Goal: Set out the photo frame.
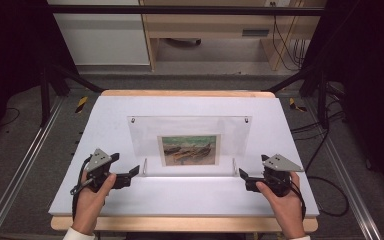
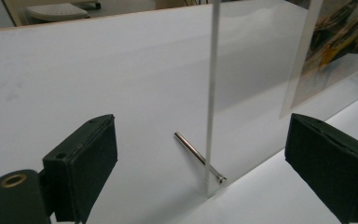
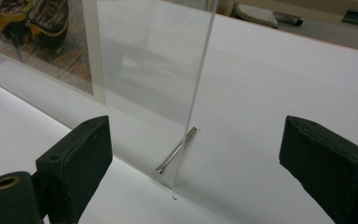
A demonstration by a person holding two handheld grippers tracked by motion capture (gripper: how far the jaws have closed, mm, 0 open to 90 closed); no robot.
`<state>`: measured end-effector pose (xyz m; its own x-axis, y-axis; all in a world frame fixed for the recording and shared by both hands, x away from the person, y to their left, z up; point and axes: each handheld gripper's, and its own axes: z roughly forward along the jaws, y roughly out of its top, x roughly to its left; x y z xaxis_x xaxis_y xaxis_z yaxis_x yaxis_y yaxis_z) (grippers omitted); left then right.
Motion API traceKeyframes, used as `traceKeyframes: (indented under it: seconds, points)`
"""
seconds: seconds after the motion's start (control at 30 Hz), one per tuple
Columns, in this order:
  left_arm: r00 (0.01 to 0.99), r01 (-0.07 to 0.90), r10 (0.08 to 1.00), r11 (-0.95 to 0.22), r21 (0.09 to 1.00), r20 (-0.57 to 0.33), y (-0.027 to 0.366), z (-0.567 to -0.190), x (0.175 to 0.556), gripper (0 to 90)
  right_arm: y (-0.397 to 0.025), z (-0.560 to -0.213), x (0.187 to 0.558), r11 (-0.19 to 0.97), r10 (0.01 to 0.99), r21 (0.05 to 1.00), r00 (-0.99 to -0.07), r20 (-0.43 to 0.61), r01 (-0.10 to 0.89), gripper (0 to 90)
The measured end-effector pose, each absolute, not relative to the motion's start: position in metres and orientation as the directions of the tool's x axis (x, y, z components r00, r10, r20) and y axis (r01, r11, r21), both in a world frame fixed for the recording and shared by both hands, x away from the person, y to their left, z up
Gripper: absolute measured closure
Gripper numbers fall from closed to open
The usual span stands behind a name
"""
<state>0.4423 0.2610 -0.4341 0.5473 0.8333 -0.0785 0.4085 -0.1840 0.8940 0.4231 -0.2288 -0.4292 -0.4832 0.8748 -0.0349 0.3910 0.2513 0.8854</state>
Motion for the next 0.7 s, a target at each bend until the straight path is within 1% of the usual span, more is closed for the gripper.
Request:
traceKeyframes:
  seconds: [0.37,0.7]
  points:
    - [0.491,0.402,0.866,-0.129,0.906,-0.094,0.291,-0.432,0.446,8.9,-0.25,-0.432,0.419,0.204,0.901,0.886,-0.434,-0.004,0.416,9.8]
    - [0.462,0.398,0.884,-0.14,0.907,-0.067,0.305,-0.433,0.449,9.0,-0.266,-0.434,0.42,0.179,0.917,0.885,-0.399,0.008,0.43,10.1]
